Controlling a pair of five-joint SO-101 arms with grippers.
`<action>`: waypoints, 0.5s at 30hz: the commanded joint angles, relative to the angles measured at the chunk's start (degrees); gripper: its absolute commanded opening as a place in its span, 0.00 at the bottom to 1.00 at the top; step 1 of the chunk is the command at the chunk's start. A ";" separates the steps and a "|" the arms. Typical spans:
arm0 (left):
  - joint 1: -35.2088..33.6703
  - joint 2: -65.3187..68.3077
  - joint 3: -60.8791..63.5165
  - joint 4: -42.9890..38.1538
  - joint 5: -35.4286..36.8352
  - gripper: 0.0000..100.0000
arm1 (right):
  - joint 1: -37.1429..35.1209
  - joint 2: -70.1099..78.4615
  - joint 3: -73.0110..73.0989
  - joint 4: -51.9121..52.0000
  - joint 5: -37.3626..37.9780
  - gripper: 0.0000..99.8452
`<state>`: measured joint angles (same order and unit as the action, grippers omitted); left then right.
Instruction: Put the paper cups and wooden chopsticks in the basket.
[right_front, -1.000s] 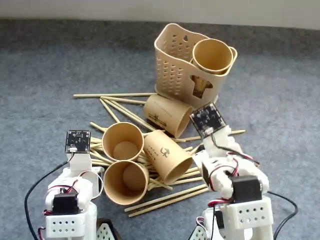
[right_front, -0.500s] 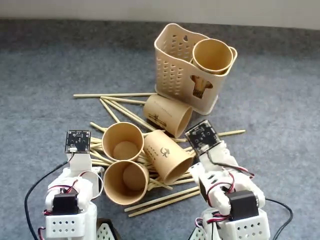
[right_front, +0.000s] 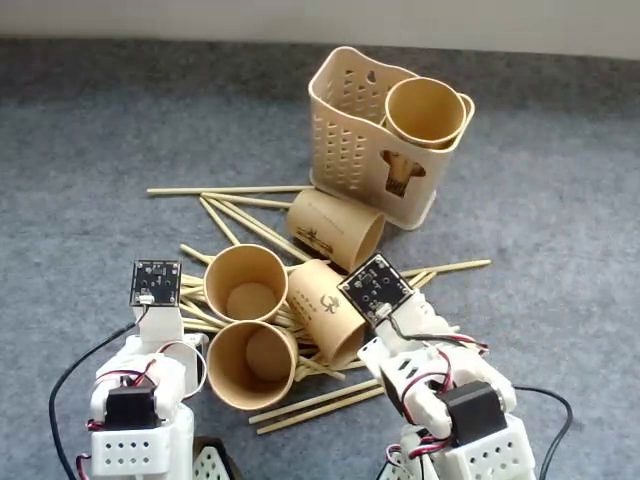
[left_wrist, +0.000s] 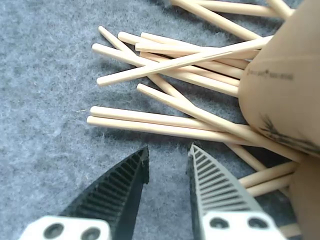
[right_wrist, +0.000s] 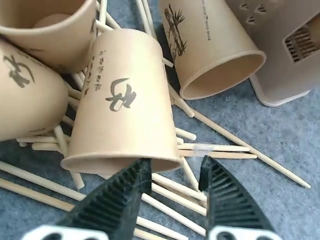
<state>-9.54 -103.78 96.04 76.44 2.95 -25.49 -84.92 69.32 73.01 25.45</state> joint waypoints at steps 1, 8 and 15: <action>0.04 -0.40 1.10 0.09 0.00 0.14 | -0.66 3.82 1.01 -4.53 0.09 0.17; 0.04 -0.40 1.10 0.09 0.00 0.14 | -0.48 7.43 1.54 -10.59 -0.35 0.17; 0.04 -0.40 1.10 0.09 0.00 0.14 | -0.40 7.43 1.19 -12.79 -0.26 0.00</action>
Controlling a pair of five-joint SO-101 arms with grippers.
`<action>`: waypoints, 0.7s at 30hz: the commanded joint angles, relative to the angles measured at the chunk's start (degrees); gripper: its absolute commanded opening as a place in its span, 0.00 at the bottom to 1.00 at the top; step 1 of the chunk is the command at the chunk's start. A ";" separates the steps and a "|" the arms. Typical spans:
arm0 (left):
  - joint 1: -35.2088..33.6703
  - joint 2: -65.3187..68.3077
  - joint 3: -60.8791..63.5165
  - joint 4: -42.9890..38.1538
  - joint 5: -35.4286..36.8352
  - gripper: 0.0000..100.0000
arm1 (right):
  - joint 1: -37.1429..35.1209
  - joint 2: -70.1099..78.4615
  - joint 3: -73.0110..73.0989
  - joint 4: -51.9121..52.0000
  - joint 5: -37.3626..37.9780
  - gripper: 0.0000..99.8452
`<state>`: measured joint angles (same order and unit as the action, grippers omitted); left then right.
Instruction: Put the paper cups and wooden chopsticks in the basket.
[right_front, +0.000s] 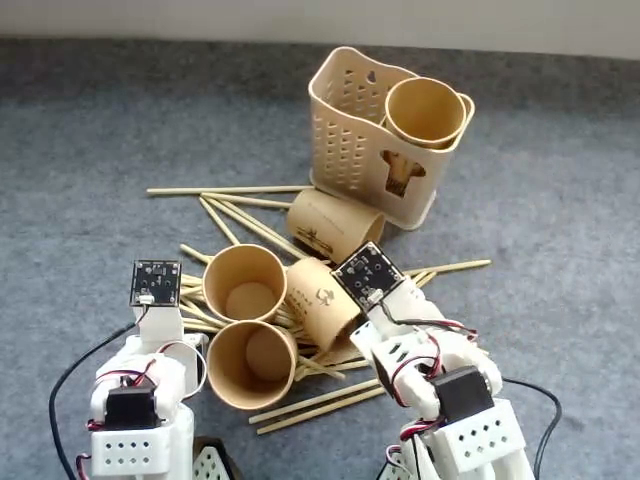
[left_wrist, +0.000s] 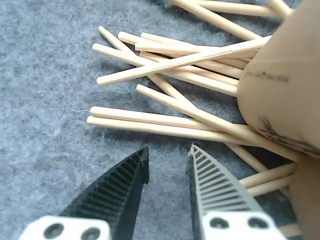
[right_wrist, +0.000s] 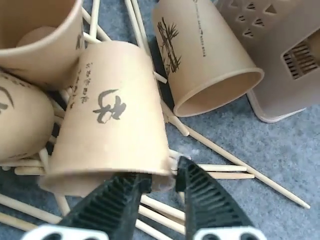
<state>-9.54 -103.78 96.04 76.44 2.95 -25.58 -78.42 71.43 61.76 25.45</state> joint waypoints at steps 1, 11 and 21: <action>0.04 -0.40 1.10 0.09 0.00 0.14 | -0.13 0.92 -1.01 -1.45 -0.35 0.01; 0.04 -0.40 1.10 0.09 0.00 0.14 | 5.58 0.84 -1.19 2.33 -2.46 0.01; 0.04 -0.40 1.10 0.09 0.00 0.14 | 5.49 0.84 -12.26 11.56 -3.08 0.01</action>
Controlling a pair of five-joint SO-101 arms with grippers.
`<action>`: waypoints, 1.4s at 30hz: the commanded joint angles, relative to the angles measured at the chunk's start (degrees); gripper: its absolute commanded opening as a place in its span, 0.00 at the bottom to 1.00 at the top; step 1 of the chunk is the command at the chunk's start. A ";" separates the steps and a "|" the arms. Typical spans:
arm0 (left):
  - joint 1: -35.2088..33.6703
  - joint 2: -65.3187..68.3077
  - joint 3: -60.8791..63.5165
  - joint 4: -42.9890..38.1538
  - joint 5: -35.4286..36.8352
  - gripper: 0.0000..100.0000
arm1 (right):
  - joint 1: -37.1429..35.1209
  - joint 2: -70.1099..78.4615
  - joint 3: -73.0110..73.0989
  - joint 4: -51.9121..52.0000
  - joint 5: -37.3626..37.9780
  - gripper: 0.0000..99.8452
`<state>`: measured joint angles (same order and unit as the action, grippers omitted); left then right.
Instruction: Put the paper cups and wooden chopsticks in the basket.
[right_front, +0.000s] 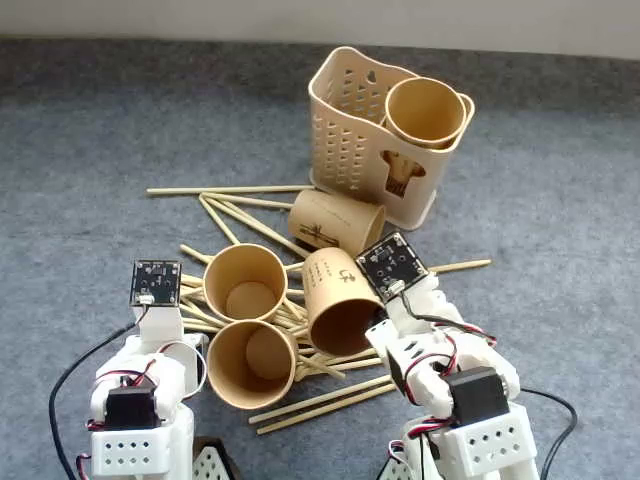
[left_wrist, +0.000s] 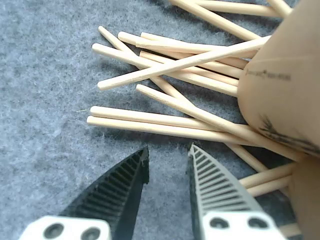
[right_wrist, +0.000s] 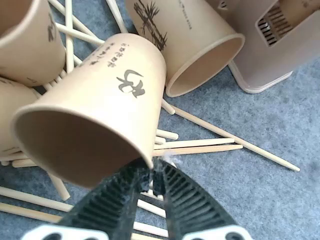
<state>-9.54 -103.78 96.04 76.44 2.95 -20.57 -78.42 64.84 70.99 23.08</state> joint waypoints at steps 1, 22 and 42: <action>0.04 -0.40 1.10 0.09 0.00 0.14 | 0.48 0.84 -6.11 2.59 -1.67 0.01; -8.04 -0.48 -9.27 0.26 -0.44 0.14 | 0.75 -18.77 2.86 1.45 -4.84 0.01; -7.43 0.04 -38.29 8.44 -18.29 0.14 | 6.99 -19.03 3.30 0.92 -4.84 0.01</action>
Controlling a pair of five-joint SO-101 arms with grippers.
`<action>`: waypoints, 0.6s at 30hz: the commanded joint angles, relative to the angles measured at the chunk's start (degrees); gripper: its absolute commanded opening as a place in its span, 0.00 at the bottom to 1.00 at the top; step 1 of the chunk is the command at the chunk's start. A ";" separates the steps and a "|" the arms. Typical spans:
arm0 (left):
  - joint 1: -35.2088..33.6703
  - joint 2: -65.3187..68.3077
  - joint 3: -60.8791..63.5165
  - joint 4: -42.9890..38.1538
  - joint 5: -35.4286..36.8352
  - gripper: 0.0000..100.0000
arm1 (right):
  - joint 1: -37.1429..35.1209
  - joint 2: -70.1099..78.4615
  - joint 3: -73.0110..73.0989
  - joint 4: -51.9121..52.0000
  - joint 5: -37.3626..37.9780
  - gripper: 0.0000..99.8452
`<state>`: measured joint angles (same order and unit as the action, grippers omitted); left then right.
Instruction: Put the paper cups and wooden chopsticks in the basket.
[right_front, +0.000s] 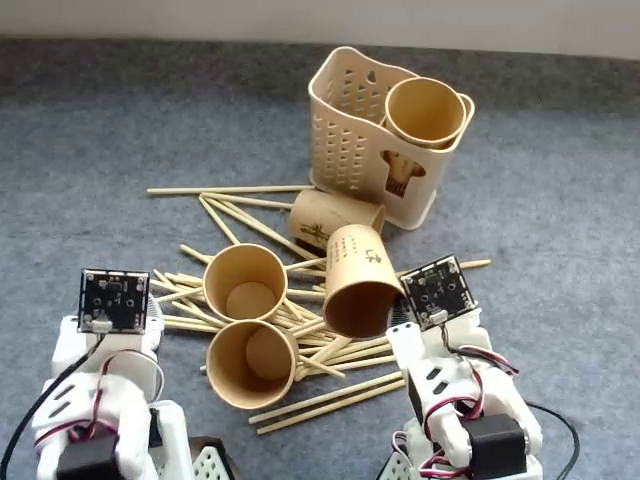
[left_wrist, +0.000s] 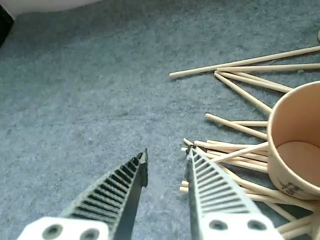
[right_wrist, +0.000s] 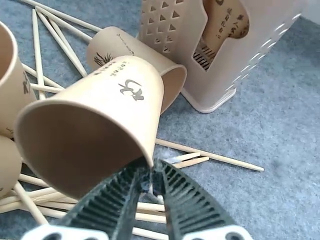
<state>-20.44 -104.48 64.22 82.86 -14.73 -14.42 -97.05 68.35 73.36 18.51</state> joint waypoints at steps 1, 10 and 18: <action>4.35 0.75 -7.43 2.37 -0.62 0.14 | 0.84 -0.40 -0.22 -1.45 -0.26 0.01; 5.32 25.63 -21.76 4.84 -0.26 0.15 | 1.10 -0.66 -0.13 -1.63 -0.26 0.01; 13.32 47.69 -33.98 11.60 7.65 0.25 | 1.10 -0.75 6.64 -7.87 -0.35 0.01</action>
<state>-11.91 -66.07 36.09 93.23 -10.24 -13.80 -97.41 74.07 68.79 18.51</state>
